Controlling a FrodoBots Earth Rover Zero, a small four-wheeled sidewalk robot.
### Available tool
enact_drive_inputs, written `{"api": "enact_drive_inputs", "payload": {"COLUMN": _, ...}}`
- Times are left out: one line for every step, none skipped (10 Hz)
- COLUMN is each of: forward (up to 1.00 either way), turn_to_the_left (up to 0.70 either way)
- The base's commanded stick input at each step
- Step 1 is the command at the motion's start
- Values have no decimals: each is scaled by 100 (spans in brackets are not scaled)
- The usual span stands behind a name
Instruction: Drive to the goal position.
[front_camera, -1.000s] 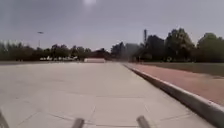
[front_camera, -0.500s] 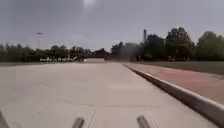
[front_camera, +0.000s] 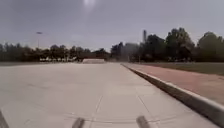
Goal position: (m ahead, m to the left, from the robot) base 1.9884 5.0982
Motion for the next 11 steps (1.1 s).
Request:
{"api": "enact_drive_inputs", "payload": {"forward": 70, "turn_to_the_left": 0}}
{"api": "enact_drive_inputs", "payload": {"forward": 70, "turn_to_the_left": 0}}
{"api": "enact_drive_inputs", "payload": {"forward": 70, "turn_to_the_left": 0}}
{"api": "enact_drive_inputs", "payload": {"forward": 70, "turn_to_the_left": 0}}
{"api": "enact_drive_inputs", "payload": {"forward": 70, "turn_to_the_left": 0}}
{"api": "enact_drive_inputs", "payload": {"forward": 70, "turn_to_the_left": 0}}
{"api": "enact_drive_inputs", "payload": {"forward": 70, "turn_to_the_left": 0}}
{"api": "enact_drive_inputs", "payload": {"forward": 70, "turn_to_the_left": 0}}
{"api": "enact_drive_inputs", "payload": {"forward": 70, "turn_to_the_left": 0}}
{"api": "enact_drive_inputs", "payload": {"forward": 70, "turn_to_the_left": 0}}
{"api": "enact_drive_inputs", "payload": {"forward": 70, "turn_to_the_left": 0}}
